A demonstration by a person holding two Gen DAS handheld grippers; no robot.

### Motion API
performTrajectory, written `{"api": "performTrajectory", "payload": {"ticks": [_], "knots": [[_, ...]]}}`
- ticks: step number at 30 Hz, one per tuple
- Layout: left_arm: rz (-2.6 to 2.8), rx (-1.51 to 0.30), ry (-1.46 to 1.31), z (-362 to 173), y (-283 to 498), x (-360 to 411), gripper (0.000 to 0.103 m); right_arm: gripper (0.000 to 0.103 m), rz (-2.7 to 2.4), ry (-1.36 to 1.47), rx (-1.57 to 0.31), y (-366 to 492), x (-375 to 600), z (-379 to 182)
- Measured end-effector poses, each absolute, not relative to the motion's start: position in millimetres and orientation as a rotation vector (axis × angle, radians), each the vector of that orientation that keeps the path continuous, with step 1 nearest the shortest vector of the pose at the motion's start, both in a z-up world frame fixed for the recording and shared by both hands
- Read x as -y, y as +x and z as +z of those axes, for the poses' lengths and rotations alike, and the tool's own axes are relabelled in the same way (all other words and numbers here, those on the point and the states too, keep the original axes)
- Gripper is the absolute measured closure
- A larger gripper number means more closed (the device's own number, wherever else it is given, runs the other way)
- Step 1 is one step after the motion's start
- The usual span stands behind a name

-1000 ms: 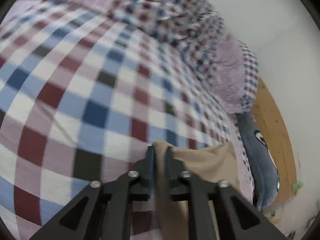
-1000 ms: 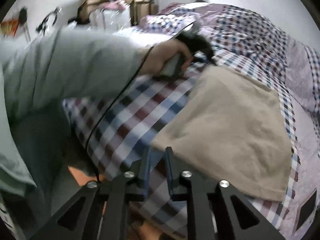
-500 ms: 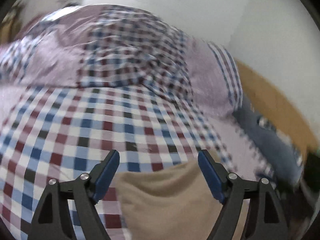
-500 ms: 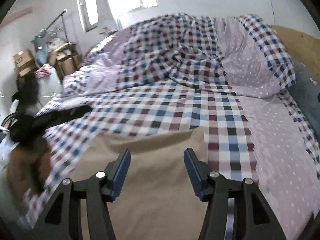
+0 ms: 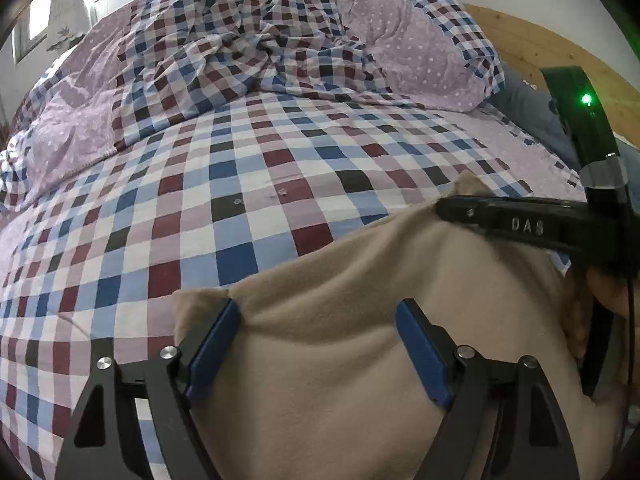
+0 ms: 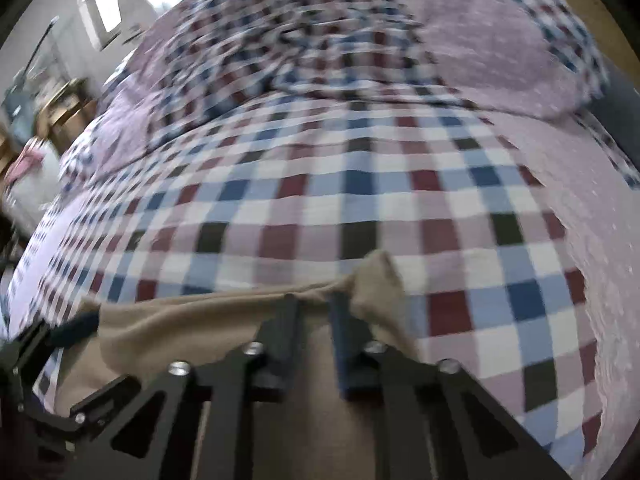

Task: Fold clothes

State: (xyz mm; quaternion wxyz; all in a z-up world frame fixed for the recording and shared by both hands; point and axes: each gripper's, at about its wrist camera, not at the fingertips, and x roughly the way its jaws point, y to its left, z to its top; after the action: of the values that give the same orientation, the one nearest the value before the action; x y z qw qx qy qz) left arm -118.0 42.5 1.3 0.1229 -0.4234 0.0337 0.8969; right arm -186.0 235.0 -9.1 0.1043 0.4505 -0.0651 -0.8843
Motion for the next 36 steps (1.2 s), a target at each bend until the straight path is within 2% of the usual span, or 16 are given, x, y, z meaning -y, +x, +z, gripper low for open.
{"api": "performTrajectory", "payload": {"ticks": [2, 5, 7, 9, 11, 13, 15, 18, 19, 21, 26, 30, 33, 36], "knots": [[2.617, -0.104, -1.237, 1, -121, -43, 0.018, 0.103, -2.639, 1.334, 0.203, -184, -239, -8], [2.621, -0.112, -1.236, -1, -120, -44, 0.018, 0.103, -2.755, 1.326, 0.113, -173, -238, 2], [2.622, -0.109, -1.231, -1, -121, -44, 0.018, 0.098, -2.812, 1.299, 0.061, -158, -236, 14], [2.624, -0.109, -1.227, -1, -121, -45, 0.018, 0.082, -2.835, 1.256, 0.034, -139, -236, 29], [2.626, -0.124, -1.225, -1, -121, -46, 0.018, 0.08, -2.747, 1.232, 0.092, -119, -233, 41], [2.627, -0.141, -1.225, -2, -121, -48, 0.018, 0.072, -2.678, 1.202, 0.082, -97, -222, 48], [2.63, -0.158, -1.227, -2, -122, -49, 0.017, 0.055, -2.617, 1.173, 0.036, -84, -209, 43], [2.627, -0.167, -1.228, -2, -122, -49, 0.017, 0.048, -2.601, 1.221, -0.091, -81, -195, 15], [2.625, -0.169, -1.228, -2, -123, -49, 0.017, 0.046, -2.581, 1.249, -0.061, -84, -197, 6], [2.631, -0.196, -1.23, -2, -122, -52, 0.017, 0.044, -2.54, 1.283, 0.005, -88, -202, -4], [2.66, -0.262, -1.22, 1, -116, -55, 0.016, 0.043, -2.563, 1.292, -0.052, -82, -198, 1], [2.704, -0.278, -1.227, 11, -98, -51, 0.016, 0.04, -2.632, 1.267, -0.038, -60, -198, 20], [2.727, -0.262, -1.195, 16, -76, -49, 0.016, 0.039, -2.614, 1.203, 0.045, -33, -201, 31], [2.759, -0.304, -1.148, 20, -50, -51, 0.016, 0.035, -2.6, 1.164, 0.025, -13, -194, 35]]}}
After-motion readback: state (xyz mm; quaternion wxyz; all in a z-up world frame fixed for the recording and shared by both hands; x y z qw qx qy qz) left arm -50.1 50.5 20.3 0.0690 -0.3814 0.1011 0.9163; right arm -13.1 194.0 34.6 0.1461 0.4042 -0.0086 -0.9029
